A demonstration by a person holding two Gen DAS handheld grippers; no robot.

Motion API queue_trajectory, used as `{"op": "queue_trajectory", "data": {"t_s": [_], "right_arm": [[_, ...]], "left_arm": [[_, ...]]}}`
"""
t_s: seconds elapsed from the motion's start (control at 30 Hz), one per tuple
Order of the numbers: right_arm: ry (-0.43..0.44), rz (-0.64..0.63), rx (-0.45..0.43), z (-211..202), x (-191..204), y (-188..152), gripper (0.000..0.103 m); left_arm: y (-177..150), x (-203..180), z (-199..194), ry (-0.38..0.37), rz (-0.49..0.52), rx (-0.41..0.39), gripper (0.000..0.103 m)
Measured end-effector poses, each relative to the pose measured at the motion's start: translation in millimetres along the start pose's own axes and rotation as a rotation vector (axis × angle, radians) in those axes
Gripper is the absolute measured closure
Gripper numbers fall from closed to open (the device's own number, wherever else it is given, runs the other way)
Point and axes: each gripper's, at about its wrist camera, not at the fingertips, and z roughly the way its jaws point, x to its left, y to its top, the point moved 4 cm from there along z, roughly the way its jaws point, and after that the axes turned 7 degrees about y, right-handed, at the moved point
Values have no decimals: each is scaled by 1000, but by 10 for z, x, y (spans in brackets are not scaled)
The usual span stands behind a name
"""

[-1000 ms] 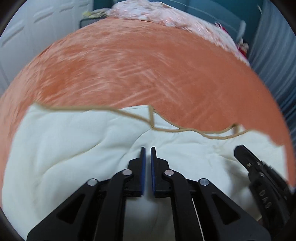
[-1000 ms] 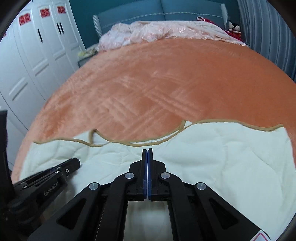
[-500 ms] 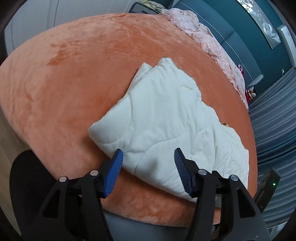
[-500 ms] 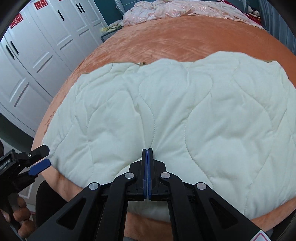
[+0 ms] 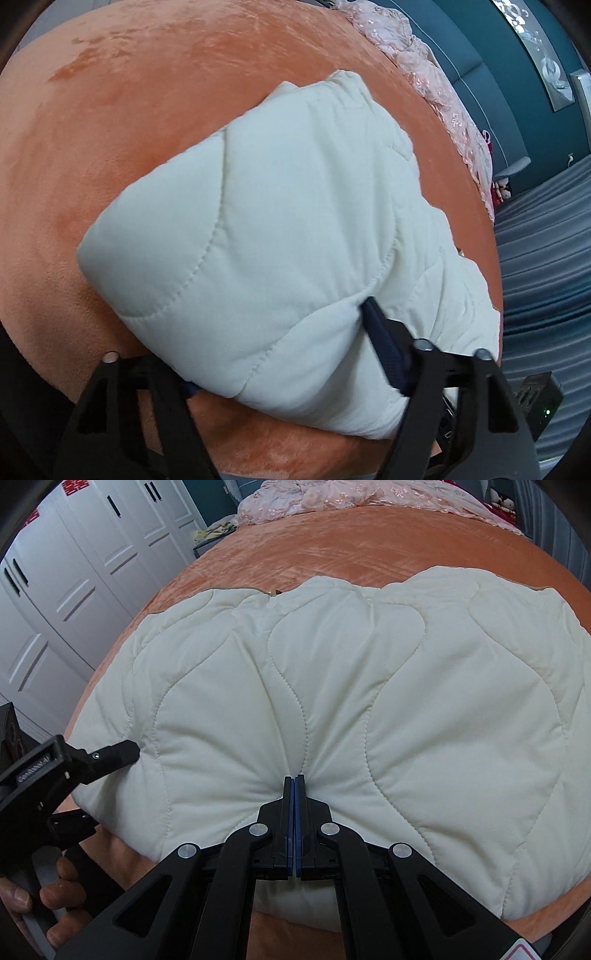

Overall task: Fold large clothes
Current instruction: 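Lift the gripped edge with both grippers and fold the jacket over in half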

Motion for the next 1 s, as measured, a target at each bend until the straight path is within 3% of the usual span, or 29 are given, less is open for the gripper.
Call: {"op": "queue_trajectory", "data": {"t_s": [0.07,0.17,0.23,0.47,0.63,0.73,0.83,1.0], "right_arm": [[19,34,8,-121,-35,2,103],[7,34,22,-312,-95,-103,103],[12,31,42,-377,-88,-204,103],[136,-24,151,-316,437,-616,100],[207,-64,191,-2,732,-698,99],[266,35,203,-80,607,-631,100],[303,96,138,-473,356,-541,99],[192,158,-4,-1264,-349,-495,98]], "left_arm": [[30,-12,-144,-29,12,-15,69],[28,-13,-459,-87,48,-44,82],[-3,-8,-667,-110,71,-56,85],[-140,-85,-1386,-80,206,-178,86],[-332,-488,-1664,-103,330,-216,86],[-556,-913,-1632,-127,447,-224,86],[-772,-1352,-1517,-170,547,-208,86],[-1168,-1768,-1087,-184,636,-84,86]]}}
